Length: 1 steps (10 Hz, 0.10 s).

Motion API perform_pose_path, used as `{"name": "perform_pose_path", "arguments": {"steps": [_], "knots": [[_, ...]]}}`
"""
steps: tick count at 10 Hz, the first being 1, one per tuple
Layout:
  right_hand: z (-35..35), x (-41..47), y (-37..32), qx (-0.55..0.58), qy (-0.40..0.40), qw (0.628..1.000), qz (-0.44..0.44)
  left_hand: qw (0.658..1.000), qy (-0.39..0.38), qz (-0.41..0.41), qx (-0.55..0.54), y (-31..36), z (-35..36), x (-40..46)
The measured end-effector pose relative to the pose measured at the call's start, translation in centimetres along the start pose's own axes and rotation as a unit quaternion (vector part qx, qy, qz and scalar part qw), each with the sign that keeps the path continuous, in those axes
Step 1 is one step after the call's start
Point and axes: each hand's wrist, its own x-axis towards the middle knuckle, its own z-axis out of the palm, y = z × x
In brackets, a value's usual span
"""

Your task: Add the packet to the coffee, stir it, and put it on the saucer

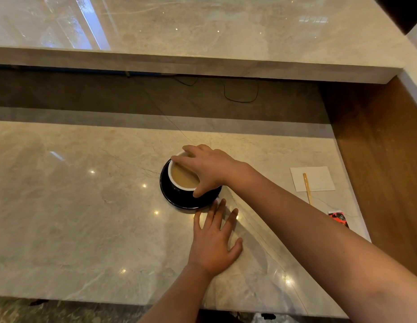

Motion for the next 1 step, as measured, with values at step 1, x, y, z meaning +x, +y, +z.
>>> {"name": "perform_pose_path", "arguments": {"steps": [1], "knots": [[-0.88, -1.33, 0.07, 0.031, 0.006, 0.999, 0.016, 1.000, 0.006, -0.003, -0.008, -0.07, 0.12, -0.06]]}}
